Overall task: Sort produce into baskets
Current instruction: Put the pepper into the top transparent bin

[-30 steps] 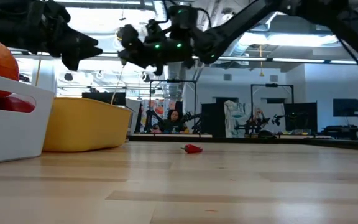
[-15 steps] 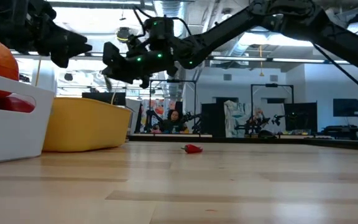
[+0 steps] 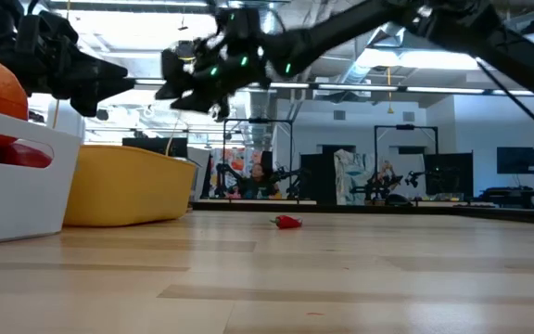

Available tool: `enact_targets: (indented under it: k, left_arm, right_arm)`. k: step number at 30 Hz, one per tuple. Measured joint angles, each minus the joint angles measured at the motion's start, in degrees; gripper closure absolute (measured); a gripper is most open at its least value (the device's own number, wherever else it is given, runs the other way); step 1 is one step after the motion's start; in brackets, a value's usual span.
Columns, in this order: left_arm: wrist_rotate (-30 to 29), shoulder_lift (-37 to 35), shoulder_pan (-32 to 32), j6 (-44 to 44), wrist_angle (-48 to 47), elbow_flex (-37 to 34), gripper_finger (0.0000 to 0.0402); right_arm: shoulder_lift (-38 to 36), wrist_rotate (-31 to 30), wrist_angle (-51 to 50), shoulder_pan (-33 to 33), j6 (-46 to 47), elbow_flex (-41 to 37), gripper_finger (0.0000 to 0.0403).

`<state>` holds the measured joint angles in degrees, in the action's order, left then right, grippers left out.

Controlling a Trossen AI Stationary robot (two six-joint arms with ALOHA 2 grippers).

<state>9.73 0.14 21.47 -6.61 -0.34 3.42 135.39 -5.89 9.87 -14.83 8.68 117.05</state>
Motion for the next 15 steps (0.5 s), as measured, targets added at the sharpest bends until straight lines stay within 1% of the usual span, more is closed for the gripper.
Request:
enact_targets:
  k: [4,10,15]
  left_arm:
    - [-2.02,-0.03,-1.87,1.36,-0.08,0.00,0.0244]
    - [-8.16,0.00,-6.15,3.34,-0.09,0.00,0.0244]
    - [-13.50,0.00,-10.11,3.56,0.08,0.00,0.0244]
  right_arm:
    - [-6.79,0.02,-15.89,0.05,-7.48,0.00,0.0173]
    - [-16.73,0.00,-35.01,1.39,-14.77,0.02,0.0173]
    - [-22.44,0.17,-46.85,3.29,-15.66,0.04,0.0173]
